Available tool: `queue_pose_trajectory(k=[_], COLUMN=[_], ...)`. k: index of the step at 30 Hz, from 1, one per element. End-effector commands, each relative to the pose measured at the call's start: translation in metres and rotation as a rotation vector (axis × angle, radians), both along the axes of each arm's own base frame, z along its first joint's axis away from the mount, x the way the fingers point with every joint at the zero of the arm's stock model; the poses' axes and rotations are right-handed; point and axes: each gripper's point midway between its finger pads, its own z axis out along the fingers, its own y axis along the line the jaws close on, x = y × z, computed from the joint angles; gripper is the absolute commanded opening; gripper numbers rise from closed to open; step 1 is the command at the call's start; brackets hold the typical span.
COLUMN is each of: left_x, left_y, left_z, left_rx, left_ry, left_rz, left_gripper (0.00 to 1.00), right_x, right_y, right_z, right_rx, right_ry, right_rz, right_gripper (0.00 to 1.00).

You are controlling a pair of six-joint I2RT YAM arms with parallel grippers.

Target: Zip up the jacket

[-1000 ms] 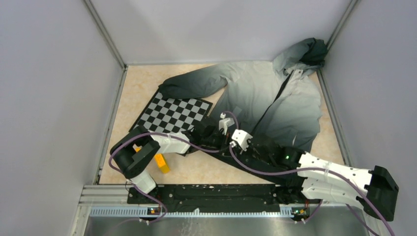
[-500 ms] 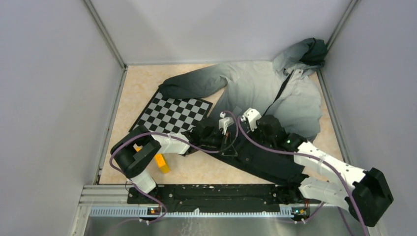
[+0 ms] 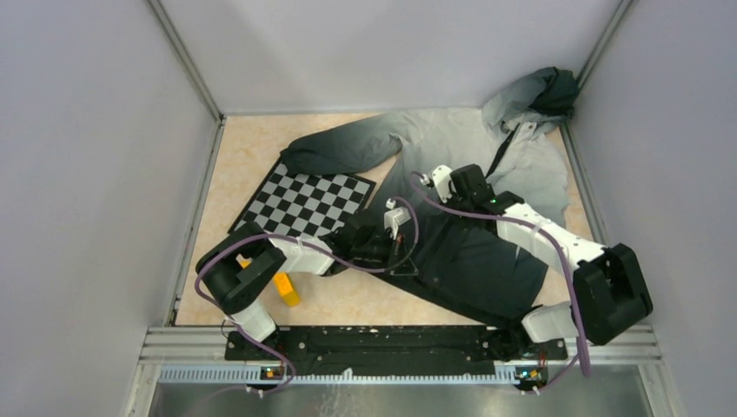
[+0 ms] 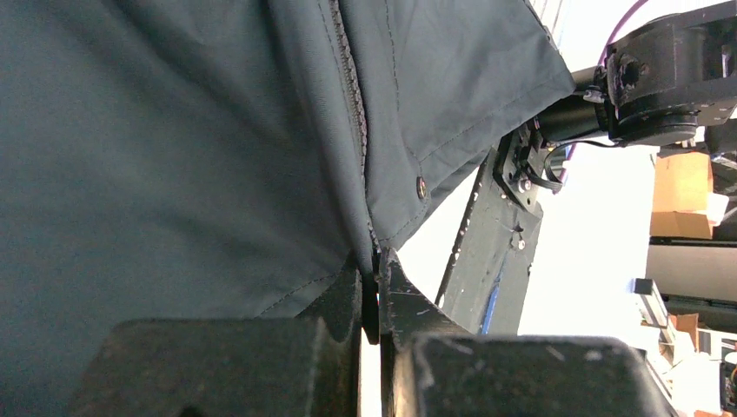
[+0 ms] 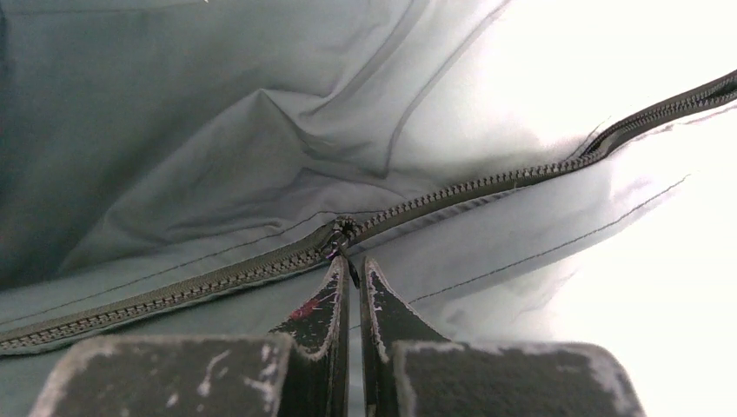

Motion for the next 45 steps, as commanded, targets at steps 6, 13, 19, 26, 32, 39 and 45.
queue_pose_trajectory(k=[6, 13, 19, 26, 32, 39, 45], left_x=[-0.043, -0.047, -0.049, -0.06, -0.066, -0.067, -0.076], left_y=[0.022, 0.024, 0.025, 0.039, 0.044, 0.045, 0.053], left_z=[-0.008, 0.0, -0.002, -0.006, -0.023, -0.028, -0.029], left_rx=[0.038, 0.024, 0.027, 0.035, 0.071, 0.081, 0.104], left_ry=[0.099, 0.09, 0.097, 0.103, 0.143, 0.148, 0.145], left_rz=[-0.119, -0.13, -0.136, -0.127, -0.135, -0.135, -0.151], left_gripper=[0.0, 0.0, 0.0, 0.0, 0.0, 0.0, 0.0], right_x=[0.065, 0.043, 0.0, 0.045, 0.114, 0.175, 0.254], right_y=[-0.073, -0.026, 0.018, -0.056, -0.083, -0.126, -0.202], right_z=[0.052, 0.052, 0.012, 0.02, 0.071, 0.079, 0.109], right_rx=[-0.38, -0.455, -0.36, -0.53, -0.571, -0.587, -0.697], right_ry=[-0.145, -0.105, 0.01, -0.145, -0.301, -0.389, -0.492], right_rz=[-0.165, -0.111, -0.118, -0.325, -0.342, -0.351, -0.511], right_gripper=[0.0, 0.0, 0.0, 0.0, 0.0, 0.0, 0.0])
